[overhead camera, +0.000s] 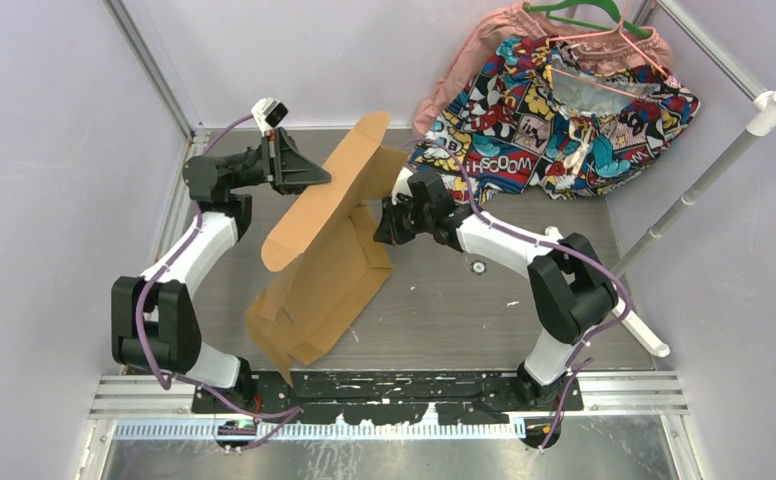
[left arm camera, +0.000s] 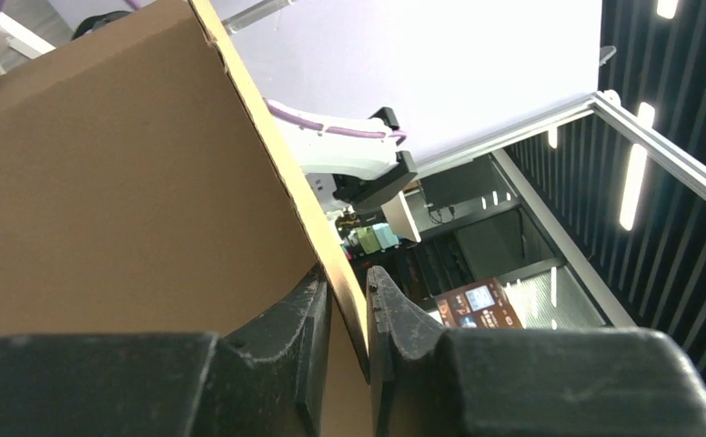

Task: Fold the paper box
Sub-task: Fold the paper box at the center of the board.

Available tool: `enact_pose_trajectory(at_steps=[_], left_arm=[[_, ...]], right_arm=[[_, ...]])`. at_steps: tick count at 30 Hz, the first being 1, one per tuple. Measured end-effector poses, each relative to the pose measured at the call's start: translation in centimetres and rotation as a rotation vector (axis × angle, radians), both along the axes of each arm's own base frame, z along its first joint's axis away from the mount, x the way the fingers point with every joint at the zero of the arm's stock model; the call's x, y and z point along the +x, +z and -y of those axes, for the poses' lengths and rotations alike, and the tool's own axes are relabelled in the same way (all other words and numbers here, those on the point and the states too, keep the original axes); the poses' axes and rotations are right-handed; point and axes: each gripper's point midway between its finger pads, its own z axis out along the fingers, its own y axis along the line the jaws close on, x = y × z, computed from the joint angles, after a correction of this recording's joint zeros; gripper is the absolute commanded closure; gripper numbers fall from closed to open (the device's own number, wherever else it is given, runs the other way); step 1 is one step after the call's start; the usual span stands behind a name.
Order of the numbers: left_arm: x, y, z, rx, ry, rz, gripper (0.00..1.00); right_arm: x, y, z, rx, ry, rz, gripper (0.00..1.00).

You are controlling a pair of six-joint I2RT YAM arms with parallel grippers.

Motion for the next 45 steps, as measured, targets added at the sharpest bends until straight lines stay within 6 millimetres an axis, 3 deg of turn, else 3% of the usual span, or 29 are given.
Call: enact_pose_trajectory(at_steps=[5, 10, 15, 20, 29, 34, 36, 38, 45], left_arm=[[0.3, -1.3, 0.2, 0.039, 0.028, -0.015, 0.78], [0.5, -4.0, 1.3, 0.154, 0.071, -0.032, 0.78], [-0.4, -6.2, 2.2, 0.265, 0.086, -0.004, 0.77], [-0.5, -8.3, 2.4, 0.329, 0.101, -0.010, 0.76], [0.4, -11.1, 2.7, 0.381, 0.114, -0.063, 0.75], [1.6, -10.7, 3.1, 0.333, 0.108, -0.102, 0.65], [2.3, -10.3, 3.2, 0.310, 0.114, -0.107, 0.37], [2.8, -10.0, 3.1, 0.301, 0.122, -0.116, 0.25], [5.2, -6.6, 1.5, 0.280, 0.194, -0.064, 0.22]], right_arm=[[-1.5, 0.0, 2.2, -0.136, -0.021, -0.093, 0.99], [-3.6, 0.0, 5.0, -0.263, -0.062, -0.173, 0.99], [-5.1, -0.4, 7.6, -0.368, -0.116, -0.237, 0.99], [-5.9, -1.1, 8.8, -0.430, -0.146, -0.284, 0.96], [-5.4, -3.0, 8.6, -0.485, -0.163, -0.336, 0.96], [-5.3, -3.1, 8.5, -0.481, -0.167, -0.336, 0.96], [-5.1, -3.2, 8.3, -0.474, -0.164, -0.334, 0.96], [-5.0, -3.4, 8.2, -0.473, -0.164, -0.334, 0.97], [-4.5, -4.3, 7.6, -0.462, -0.165, -0.340, 0.96]])
